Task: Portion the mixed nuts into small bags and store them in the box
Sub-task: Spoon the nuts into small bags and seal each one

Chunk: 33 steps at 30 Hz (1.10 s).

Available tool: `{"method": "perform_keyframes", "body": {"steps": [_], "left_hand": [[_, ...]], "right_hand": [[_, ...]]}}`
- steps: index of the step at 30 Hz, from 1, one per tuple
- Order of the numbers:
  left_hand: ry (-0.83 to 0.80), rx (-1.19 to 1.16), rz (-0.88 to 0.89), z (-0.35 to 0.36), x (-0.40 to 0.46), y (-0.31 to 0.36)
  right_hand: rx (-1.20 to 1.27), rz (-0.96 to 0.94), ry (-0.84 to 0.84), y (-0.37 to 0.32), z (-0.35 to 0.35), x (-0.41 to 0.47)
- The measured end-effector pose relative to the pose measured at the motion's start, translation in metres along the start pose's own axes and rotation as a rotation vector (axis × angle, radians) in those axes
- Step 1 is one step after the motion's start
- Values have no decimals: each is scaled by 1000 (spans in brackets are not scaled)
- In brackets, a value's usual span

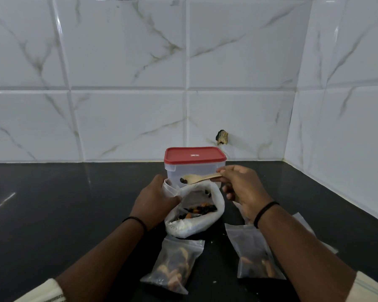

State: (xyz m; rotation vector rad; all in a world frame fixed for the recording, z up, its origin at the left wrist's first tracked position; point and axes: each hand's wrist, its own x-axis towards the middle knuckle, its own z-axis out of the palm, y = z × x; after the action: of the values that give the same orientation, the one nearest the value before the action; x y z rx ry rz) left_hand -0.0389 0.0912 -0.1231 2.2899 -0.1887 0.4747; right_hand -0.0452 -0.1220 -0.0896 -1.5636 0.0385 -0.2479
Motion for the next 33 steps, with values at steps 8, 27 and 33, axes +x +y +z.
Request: {"method": "perform_keyframes", "body": {"steps": [8, 27, 33], "left_hand": [[-1, -24, 4, 1, 1, -2], [-21, 6, -7, 0, -1, 1], [-24, 23, -12, 1, 0, 0]], "right_hand": [[-173, -344, -351, -5, 10, -12], [-677, -498, 163, 6, -11, 8], [-818, -479, 98, 6, -10, 9]]}}
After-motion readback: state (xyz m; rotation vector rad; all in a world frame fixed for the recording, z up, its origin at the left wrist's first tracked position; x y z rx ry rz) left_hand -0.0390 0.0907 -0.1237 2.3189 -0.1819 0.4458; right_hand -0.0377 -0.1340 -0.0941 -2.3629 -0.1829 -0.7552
